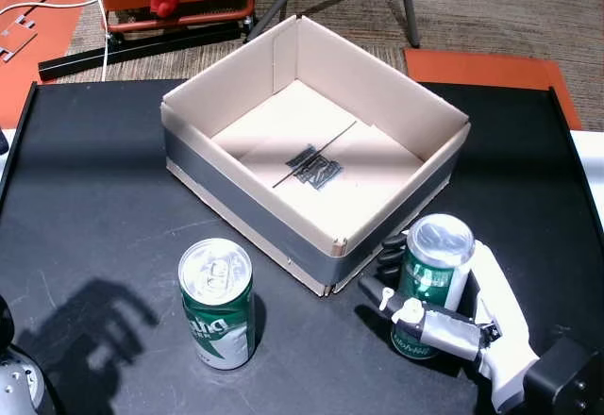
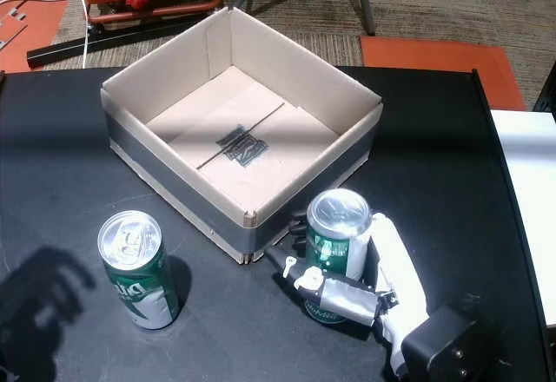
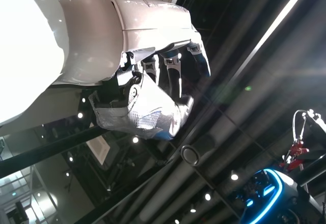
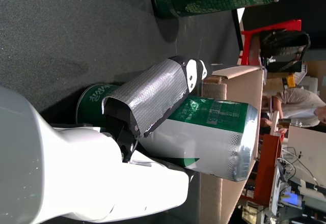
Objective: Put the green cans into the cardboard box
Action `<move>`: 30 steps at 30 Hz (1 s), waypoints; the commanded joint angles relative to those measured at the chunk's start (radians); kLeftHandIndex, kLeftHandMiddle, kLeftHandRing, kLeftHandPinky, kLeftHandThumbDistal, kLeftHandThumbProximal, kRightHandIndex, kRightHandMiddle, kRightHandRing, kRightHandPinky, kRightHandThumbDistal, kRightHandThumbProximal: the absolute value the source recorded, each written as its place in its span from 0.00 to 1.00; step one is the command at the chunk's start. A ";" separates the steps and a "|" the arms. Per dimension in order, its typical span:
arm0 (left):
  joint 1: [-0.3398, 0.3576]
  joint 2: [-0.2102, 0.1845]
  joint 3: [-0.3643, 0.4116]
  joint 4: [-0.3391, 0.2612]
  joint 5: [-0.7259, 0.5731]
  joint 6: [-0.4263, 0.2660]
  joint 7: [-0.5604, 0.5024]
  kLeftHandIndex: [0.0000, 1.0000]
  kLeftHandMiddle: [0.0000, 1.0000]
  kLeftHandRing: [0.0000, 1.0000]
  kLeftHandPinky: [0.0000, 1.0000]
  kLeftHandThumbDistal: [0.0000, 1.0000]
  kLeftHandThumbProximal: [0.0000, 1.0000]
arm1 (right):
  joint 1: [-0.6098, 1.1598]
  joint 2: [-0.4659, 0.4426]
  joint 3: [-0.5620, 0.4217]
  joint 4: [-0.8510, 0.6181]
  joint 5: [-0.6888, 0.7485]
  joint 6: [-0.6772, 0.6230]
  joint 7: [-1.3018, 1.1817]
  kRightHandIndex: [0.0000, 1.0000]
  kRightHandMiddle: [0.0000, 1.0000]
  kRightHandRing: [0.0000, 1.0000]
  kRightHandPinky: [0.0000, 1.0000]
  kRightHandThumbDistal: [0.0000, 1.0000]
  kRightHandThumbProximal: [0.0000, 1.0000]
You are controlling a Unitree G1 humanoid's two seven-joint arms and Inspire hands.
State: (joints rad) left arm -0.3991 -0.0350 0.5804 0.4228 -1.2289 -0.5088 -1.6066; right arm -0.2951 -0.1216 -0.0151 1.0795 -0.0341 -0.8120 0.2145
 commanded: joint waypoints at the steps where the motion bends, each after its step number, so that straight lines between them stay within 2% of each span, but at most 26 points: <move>1: 0.004 -0.008 0.012 -0.002 0.015 0.011 -0.008 0.42 0.33 0.42 0.77 0.16 0.00 | -0.001 -0.003 -0.004 0.014 -0.003 0.010 -0.002 0.38 0.51 0.55 0.58 0.91 0.22; 6: -0.001 -0.017 0.025 -0.008 0.025 -0.003 -0.008 0.41 0.32 0.44 0.78 0.11 0.00 | -0.002 0.000 -0.005 0.018 -0.001 0.007 -0.004 0.37 0.50 0.54 0.58 0.91 0.21; 8: -0.001 -0.019 0.030 -0.003 0.023 0.008 -0.008 0.42 0.33 0.43 0.78 0.11 0.00 | -0.002 0.004 -0.011 0.020 0.007 0.006 -0.002 0.34 0.47 0.52 0.57 0.92 0.21; 10: -0.001 -0.019 0.033 -0.002 0.025 0.018 -0.008 0.41 0.32 0.43 0.77 0.16 0.00 | -0.003 0.011 -0.022 0.022 0.025 0.004 0.012 0.32 0.44 0.50 0.55 0.92 0.20; 12: 0.004 -0.007 0.015 -0.009 0.020 0.032 -0.008 0.45 0.34 0.45 0.82 0.04 0.00 | -0.005 0.020 -0.037 0.026 0.052 0.010 0.033 0.29 0.39 0.45 0.51 0.92 0.17; 13: 0.004 -0.001 0.009 -0.010 0.018 0.032 -0.008 0.45 0.33 0.44 0.83 0.02 0.00 | -0.006 0.024 -0.044 0.027 0.063 0.014 0.043 0.27 0.37 0.44 0.49 0.91 0.16; 15: -0.003 0.005 0.010 -0.002 0.020 0.015 -0.008 0.43 0.32 0.42 0.84 0.02 0.04 | -0.009 0.037 -0.067 0.027 0.100 0.030 0.079 0.21 0.30 0.38 0.43 0.86 0.08; 17: -0.005 0.004 0.009 0.001 0.018 0.006 -0.008 0.42 0.31 0.42 0.85 0.00 0.07 | -0.010 0.049 -0.087 0.021 0.131 0.051 0.105 0.14 0.23 0.30 0.36 0.83 0.05; 19: -0.006 0.005 0.005 -0.001 0.013 0.002 -0.008 0.43 0.31 0.43 0.87 0.00 0.08 | -0.011 0.059 -0.104 0.016 0.151 0.067 0.121 0.07 0.16 0.24 0.27 0.81 0.04; 20: -0.005 0.009 0.000 -0.001 0.011 0.009 -0.008 0.44 0.32 0.43 0.86 0.00 0.09 | -0.012 0.063 -0.112 0.013 0.162 0.071 0.129 0.04 0.11 0.20 0.22 0.82 0.07; 23: -0.002 0.022 -0.017 0.002 -0.001 0.020 -0.008 0.48 0.36 0.51 0.87 0.00 0.12 | -0.013 0.076 -0.129 0.007 0.177 0.073 0.131 0.00 0.01 0.09 0.12 0.79 0.03; 26: -0.006 0.015 -0.012 0.002 -0.003 0.002 -0.008 0.43 0.31 0.45 0.85 0.01 0.13 | -0.013 0.082 -0.137 0.006 0.176 0.068 0.121 0.00 0.00 0.06 0.09 0.79 0.02; 27: -0.005 0.018 -0.015 0.002 -0.002 0.005 -0.008 0.44 0.32 0.45 0.86 0.00 0.11 | -0.013 0.083 -0.139 0.005 0.176 0.069 0.118 0.00 0.00 0.05 0.08 0.78 0.01; 29: -0.002 0.019 -0.022 0.001 -0.006 0.006 -0.008 0.46 0.35 0.51 0.87 0.00 0.17 | -0.014 0.084 -0.140 0.004 0.174 0.073 0.113 0.00 0.00 0.05 0.07 0.78 0.01; 30: -0.001 0.018 -0.025 -0.001 -0.010 0.010 -0.008 0.45 0.34 0.51 0.86 0.00 0.16 | -0.014 0.084 -0.141 0.005 0.174 0.073 0.112 0.00 0.00 0.05 0.07 0.79 0.01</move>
State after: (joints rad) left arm -0.4019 -0.0222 0.5606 0.4226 -1.2326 -0.4958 -1.6066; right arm -0.3040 -0.0428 -0.1475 1.0985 0.1342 -0.7403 0.3308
